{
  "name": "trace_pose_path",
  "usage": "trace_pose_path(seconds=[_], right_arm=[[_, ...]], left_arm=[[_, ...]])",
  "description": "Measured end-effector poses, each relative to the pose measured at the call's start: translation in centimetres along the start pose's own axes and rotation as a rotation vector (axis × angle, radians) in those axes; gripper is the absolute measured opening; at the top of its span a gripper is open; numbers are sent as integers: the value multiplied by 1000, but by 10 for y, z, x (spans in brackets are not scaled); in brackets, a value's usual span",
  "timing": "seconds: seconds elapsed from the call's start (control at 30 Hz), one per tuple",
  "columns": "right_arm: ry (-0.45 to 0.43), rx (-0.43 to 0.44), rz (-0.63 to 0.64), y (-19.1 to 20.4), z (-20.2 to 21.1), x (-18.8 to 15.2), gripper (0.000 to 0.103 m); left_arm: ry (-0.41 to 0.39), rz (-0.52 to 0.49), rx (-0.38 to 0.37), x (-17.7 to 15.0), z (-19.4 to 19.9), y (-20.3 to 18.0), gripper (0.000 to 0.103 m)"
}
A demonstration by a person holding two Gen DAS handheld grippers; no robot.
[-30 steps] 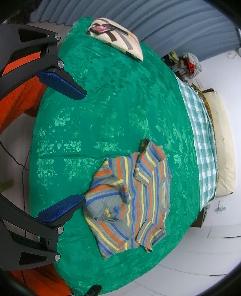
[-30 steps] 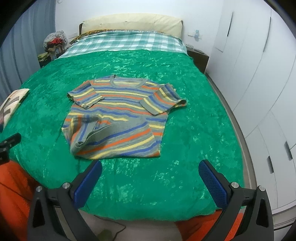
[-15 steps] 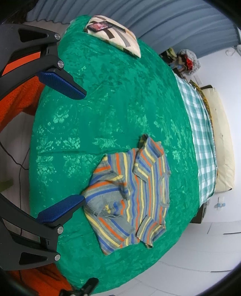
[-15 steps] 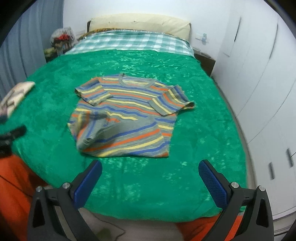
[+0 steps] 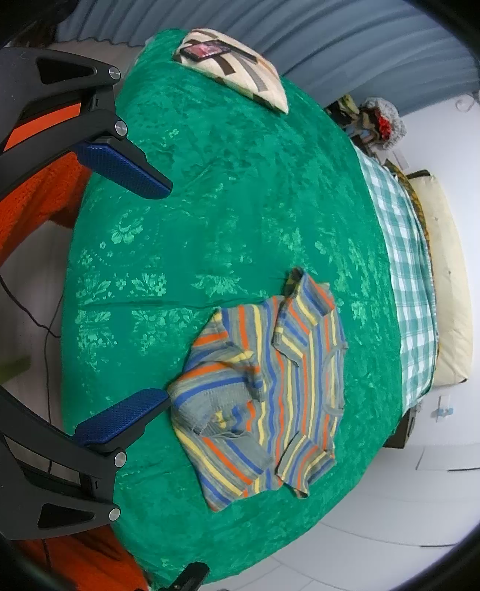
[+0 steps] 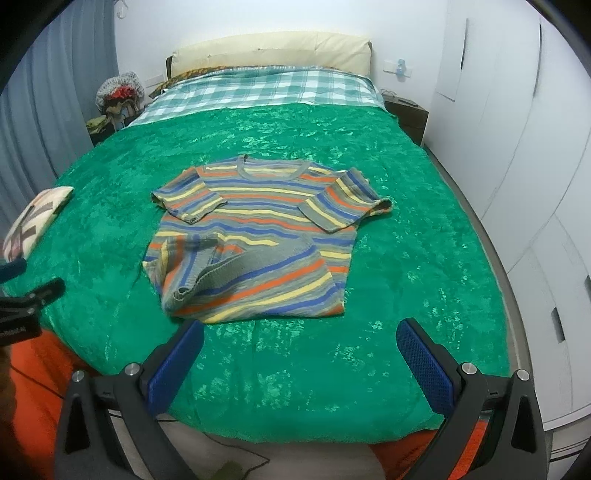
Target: Fold small clothes
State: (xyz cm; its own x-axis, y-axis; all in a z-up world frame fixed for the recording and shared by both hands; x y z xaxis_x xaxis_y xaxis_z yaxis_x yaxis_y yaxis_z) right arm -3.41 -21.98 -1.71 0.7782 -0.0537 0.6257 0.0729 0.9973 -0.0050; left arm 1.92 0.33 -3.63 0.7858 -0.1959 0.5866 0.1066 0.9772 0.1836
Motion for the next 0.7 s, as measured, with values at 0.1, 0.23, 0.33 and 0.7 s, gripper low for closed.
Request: trace_pose_path(seconds=[0.1,0.23,0.33,0.7], right_arm=[[-4,10,-18,-2,0,1,103],[-5,6,-37,-5,0,2,103],[-3,5,-41,-6,1,2,103],[-8,0,-34,-5,-2,-1,103]], left_arm=[[3,0,1,-1,-1,0,103],[5,0,3,-2,-2,0,103],[9,1,3,-3,-3,0,103],[41,38,17,-13,-18,18,103]])
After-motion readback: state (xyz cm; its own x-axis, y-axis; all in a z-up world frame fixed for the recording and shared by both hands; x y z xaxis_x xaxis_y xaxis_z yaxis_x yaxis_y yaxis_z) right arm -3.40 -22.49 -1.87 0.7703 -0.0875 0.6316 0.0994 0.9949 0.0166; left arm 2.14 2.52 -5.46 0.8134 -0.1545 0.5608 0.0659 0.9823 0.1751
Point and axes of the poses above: each gripper's, at about its wrist camera, not at the fingertips, and z roughly against the way its jaws point, y to its left, x to its top, the point moved 3 cm from there along -z, roughly the way its jaws point, and after that the axes turned 3 degrees about -z, right-handed, at the moved point
